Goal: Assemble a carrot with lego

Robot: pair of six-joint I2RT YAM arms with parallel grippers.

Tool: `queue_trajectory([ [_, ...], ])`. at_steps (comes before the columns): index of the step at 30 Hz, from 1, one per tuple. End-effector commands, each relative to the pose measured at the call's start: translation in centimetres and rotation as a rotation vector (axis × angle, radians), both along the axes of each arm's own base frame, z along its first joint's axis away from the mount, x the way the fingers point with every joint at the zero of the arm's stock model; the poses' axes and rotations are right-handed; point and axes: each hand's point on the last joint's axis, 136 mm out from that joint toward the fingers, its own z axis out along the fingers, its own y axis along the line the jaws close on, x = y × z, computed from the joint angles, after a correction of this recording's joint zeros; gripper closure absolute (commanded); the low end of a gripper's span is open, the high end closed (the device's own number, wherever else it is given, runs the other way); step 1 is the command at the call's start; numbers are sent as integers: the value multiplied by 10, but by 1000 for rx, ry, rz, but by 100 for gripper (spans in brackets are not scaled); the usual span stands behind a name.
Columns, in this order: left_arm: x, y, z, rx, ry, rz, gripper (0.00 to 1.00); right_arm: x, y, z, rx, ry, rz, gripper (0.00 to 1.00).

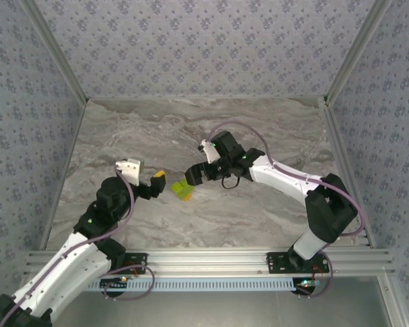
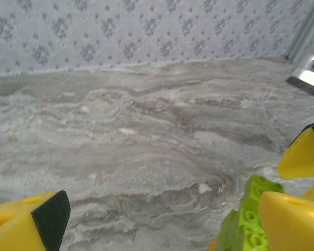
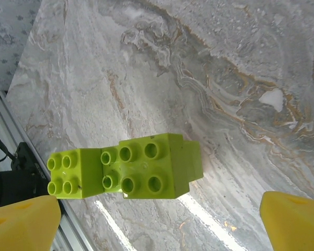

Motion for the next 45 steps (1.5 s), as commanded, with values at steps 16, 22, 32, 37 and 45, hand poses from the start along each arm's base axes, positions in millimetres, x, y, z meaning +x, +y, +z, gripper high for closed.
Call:
queue_trajectory([
  [16, 2, 8, -21, -37, 69, 15, 6, -1, 25, -15, -36, 46, 56, 0],
  [22, 2, 9, -23, -32, 69, 16, 6, 1, 23, -22, -61, 53, 55, 0],
  [32, 2, 10, -25, -31, 71, 16, 6, 2, 23, -34, -83, 69, 53, 0],
  [37, 3, 10, -25, -31, 72, 17, 6, 4, 22, -36, -96, 68, 55, 0],
  [45, 4, 9, -25, -33, 76, 13, 6, 5, 18, -39, -114, 71, 50, 0],
])
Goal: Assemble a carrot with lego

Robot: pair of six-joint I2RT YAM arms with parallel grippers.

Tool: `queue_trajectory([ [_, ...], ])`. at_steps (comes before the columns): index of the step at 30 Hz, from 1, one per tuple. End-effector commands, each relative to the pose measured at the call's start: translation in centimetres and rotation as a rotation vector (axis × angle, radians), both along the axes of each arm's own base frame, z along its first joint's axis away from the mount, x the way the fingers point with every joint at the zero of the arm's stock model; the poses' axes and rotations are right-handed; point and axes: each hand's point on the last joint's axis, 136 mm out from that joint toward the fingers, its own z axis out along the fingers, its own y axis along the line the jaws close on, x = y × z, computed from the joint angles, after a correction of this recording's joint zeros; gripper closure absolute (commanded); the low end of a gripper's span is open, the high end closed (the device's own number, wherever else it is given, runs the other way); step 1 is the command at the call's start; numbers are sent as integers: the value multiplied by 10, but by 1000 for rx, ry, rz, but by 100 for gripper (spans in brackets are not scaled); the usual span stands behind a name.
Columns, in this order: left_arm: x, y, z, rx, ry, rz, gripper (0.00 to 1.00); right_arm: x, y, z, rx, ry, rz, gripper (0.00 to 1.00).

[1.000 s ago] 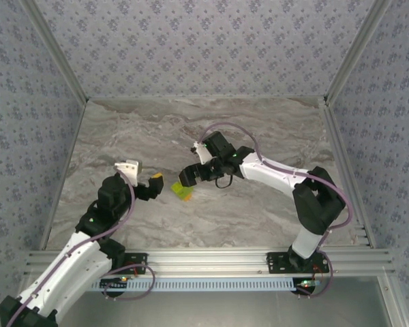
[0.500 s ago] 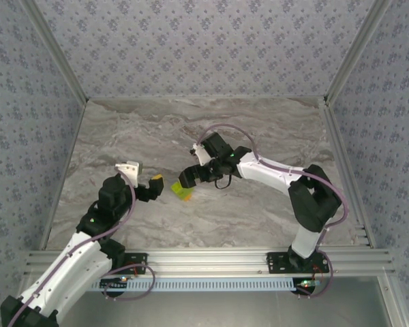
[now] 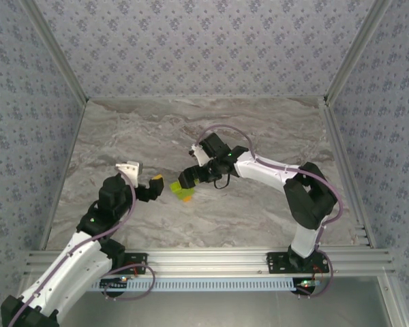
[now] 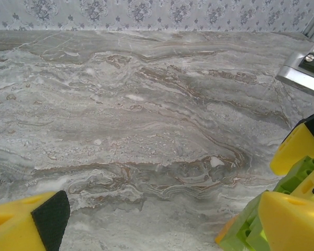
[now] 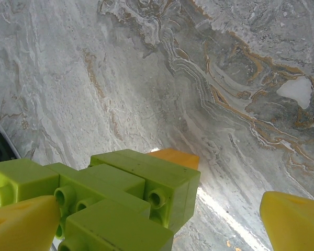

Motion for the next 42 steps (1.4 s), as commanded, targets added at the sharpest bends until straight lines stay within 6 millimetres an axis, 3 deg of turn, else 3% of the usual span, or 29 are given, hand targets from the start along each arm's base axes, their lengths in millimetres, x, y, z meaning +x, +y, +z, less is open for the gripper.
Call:
queue_trajectory([
  [1, 2, -2, 4, -18, -16, -9, 5, 2, -5, -2, -39, -3, 2, 0],
  [31, 1, -3, 1, -18, -6, -17, 5, -3, -34, -33, -218, 8, -7, 0],
  [42, 1, -3, 1, -19, -9, -18, 5, -11, -25, -43, -213, 50, 23, 0],
])
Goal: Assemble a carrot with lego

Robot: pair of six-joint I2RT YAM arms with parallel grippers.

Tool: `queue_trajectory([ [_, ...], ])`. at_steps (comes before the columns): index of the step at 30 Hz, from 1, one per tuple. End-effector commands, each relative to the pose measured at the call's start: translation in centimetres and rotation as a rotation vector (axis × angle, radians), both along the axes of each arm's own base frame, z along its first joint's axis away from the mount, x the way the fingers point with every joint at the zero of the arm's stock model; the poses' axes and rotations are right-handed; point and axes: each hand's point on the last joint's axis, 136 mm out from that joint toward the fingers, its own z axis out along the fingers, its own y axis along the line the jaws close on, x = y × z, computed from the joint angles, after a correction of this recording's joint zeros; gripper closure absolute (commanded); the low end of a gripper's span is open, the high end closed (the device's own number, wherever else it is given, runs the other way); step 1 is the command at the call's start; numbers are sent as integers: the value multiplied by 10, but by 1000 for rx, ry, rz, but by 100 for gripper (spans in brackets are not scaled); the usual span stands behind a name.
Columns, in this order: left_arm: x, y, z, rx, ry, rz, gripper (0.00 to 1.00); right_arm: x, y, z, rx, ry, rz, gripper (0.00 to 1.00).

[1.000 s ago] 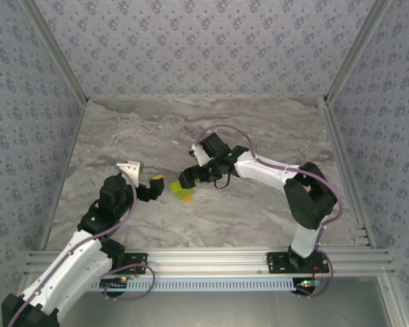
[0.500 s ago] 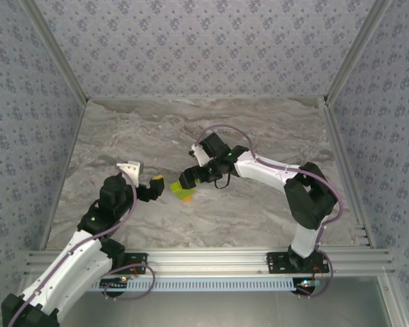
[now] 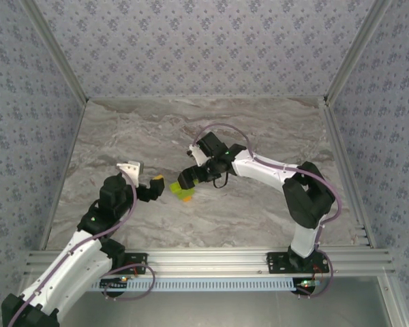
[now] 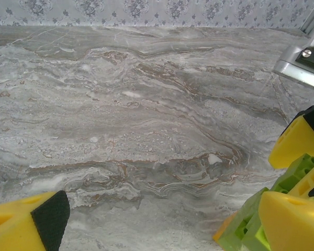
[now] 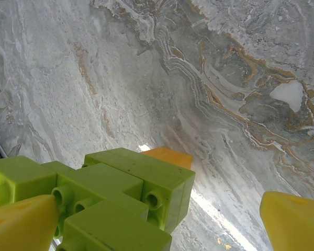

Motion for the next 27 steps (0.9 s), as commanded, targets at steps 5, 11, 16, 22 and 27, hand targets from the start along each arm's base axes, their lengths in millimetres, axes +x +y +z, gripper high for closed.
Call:
queue_trajectory([
  [5, 0, 0, 5, -19, -24, -5, 5, -17, -21, -47, -152, 93, -3, 0],
  [11, 0, 0, 5, -20, -24, -6, 5, -20, -26, -52, -163, 97, -9, 0],
  [16, -1, -1, 5, -20, -23, -7, 5, -19, -31, -51, -168, 98, -19, 0],
  [22, 0, -1, 5, -20, -24, -8, 5, -17, -36, -51, -176, 100, -31, 0],
  [27, 1, -1, 4, -19, -22, -9, 5, -15, -43, -51, -182, 98, -48, 0],
])
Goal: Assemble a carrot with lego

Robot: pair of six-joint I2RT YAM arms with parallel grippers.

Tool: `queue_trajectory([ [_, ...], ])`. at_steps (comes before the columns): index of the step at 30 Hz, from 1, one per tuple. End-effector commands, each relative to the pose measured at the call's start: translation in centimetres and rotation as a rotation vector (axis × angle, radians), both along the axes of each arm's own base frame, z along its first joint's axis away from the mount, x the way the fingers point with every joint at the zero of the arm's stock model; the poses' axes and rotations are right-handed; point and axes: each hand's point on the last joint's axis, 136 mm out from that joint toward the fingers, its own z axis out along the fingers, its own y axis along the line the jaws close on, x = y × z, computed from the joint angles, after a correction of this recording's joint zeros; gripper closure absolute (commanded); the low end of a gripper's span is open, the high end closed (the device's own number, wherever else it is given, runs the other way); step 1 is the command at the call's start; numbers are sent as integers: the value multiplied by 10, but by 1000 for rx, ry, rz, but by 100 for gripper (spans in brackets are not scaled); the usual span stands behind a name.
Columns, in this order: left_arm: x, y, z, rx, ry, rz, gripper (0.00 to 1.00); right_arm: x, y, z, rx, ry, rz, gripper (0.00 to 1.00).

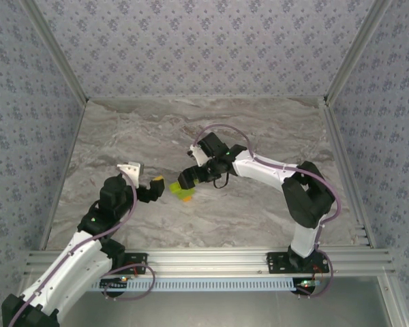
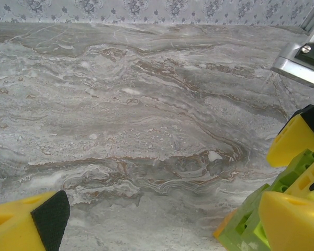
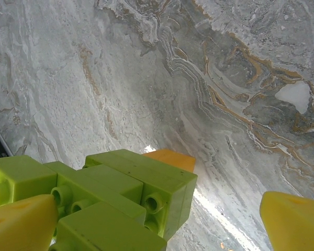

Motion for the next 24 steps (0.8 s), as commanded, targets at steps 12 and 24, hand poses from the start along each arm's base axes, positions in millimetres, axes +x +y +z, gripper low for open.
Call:
queue_trajectory([
  [12, 3, -3, 8, -21, -26, -9, 5, -11, -48, -42, -194, 79, -60, 0],
  [24, 3, -3, 9, -22, -25, -9, 5, -2, -43, -38, -196, 57, -66, 0],
])
